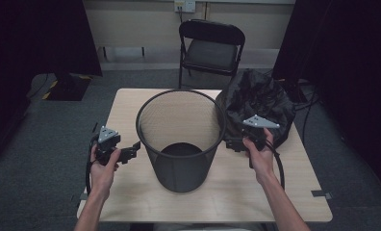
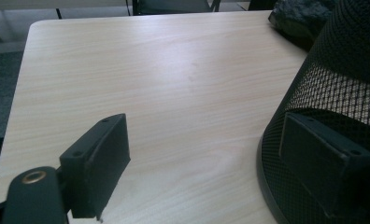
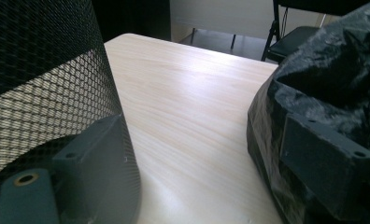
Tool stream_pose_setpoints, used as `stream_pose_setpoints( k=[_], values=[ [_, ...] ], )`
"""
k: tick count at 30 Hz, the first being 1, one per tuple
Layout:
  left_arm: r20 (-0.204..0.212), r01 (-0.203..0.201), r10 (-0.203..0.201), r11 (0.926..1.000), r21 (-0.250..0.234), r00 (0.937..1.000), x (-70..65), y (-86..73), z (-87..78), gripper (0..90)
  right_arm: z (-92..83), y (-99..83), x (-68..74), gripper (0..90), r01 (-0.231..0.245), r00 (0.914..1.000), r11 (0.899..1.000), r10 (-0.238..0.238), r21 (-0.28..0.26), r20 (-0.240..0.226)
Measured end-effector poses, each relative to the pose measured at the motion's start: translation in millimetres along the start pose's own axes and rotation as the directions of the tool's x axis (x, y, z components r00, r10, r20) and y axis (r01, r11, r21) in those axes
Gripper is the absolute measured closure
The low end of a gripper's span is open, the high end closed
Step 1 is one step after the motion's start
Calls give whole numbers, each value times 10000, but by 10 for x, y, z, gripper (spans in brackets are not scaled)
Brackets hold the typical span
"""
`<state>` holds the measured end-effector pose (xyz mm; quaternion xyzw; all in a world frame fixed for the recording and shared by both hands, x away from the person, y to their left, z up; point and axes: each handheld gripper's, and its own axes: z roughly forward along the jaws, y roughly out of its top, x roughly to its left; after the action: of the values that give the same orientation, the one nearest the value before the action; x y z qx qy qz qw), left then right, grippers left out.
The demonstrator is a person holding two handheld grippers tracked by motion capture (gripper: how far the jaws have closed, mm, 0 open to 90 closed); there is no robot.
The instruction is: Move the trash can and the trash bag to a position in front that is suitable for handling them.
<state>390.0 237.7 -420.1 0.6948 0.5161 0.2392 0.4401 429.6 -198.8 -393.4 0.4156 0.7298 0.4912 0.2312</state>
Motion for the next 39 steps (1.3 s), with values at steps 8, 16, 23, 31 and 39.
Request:
stream_pose_setpoints(
  k=[8,16,23,31,39],
  values=[
    [192,156,-157,9999,51,9997,-136,88,136,159,133,-32,114,138,373,9993,9993,-373,-92,2],
    [785,-18,17,10000,4,9969,-178,58,117,232,107,-83,174,307,465,9983,9988,-470,-144,-340],
    [756,-548,556,9984,-126,9956,-217,49,45,348,76,-106,213,353,518,9956,9985,-531,-178,-776],
    [1199,-528,555,9983,-249,9912,-106,-83,-154,341,57,-127,356,353,725,9902,9972,-742,-189,-1181],
    [1128,-219,252,9993,-310,9933,19,-216,-364,306,93,-119,557,353,723,9862,9973,-736,-139,-1482]
  ],
)
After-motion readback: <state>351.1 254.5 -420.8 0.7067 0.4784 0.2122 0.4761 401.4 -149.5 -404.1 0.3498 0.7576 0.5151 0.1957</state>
